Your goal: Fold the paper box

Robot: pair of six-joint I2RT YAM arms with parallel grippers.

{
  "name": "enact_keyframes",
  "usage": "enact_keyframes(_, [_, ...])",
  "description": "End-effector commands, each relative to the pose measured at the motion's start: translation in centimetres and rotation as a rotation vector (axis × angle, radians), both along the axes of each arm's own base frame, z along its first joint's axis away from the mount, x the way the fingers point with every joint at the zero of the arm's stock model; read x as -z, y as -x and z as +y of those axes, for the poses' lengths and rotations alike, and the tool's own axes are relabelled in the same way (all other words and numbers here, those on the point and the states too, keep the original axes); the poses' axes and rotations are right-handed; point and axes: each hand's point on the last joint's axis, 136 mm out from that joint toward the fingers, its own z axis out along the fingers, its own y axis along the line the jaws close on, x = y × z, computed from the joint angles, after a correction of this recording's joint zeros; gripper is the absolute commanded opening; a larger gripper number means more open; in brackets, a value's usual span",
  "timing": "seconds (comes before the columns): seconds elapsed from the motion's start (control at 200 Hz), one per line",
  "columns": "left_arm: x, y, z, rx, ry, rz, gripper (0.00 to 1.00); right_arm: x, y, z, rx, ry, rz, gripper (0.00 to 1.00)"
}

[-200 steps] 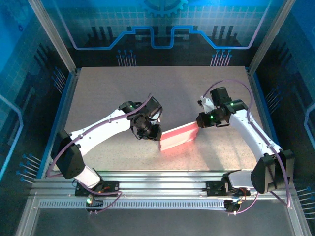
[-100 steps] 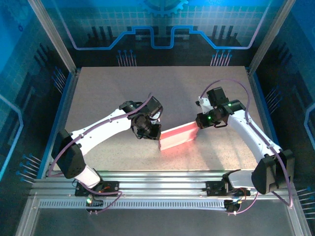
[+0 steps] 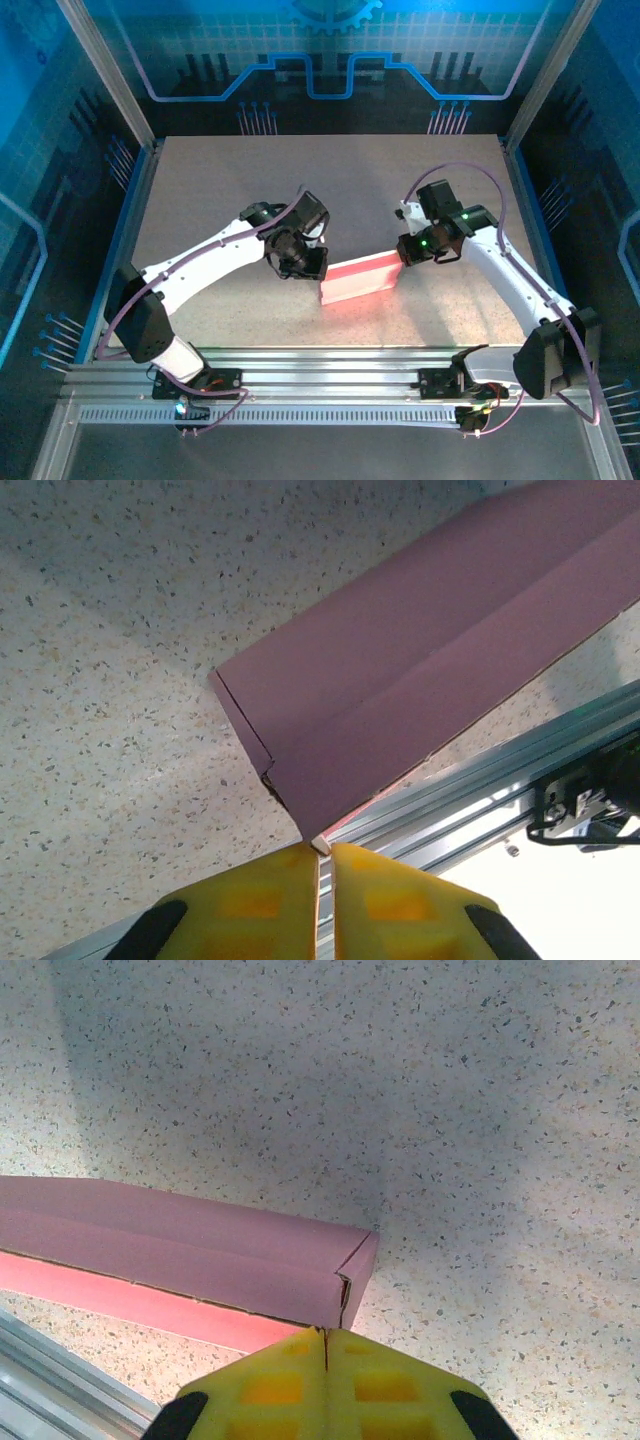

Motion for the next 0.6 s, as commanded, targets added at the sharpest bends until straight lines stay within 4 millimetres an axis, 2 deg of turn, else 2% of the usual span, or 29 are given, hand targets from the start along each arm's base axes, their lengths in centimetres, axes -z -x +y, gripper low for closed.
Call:
enact_keyframes(0.0, [-0.6, -0.4, -0.3, -0.047, 0.071, 0.015, 0.15, 0.3, 1.3, 0.0, -0.003, 0.004, 0.023, 0.06])
enact_keyframes(0.095, [-0.5, -0.6, 0.1, -0.051, 0.057, -0.003, 0.30, 0.4, 1.4, 0.1, -0.005, 0.003, 0.027, 0.05])
enact_keyframes(0.2, [-0.6, -0.7, 0.4, -0.042, 0.044, -0.017, 0.33, 0.6, 1.4, 0.2, -0.008, 0.004, 0.030, 0.05])
enact_keyframes(0.375, [-0.3, -0.9, 1.0, -0.024, -0.007, -0.027, 0.34, 0.5, 1.3, 0.3, -0.009, 0.007, 0.027, 0.05])
enact_keyframes(0.595, [0.1, -1.3, 1.6, -0.022, -0.063, -0.037, 0.28, 0.4, 1.4, 0.2, -0.009, 0.012, 0.025, 0.05])
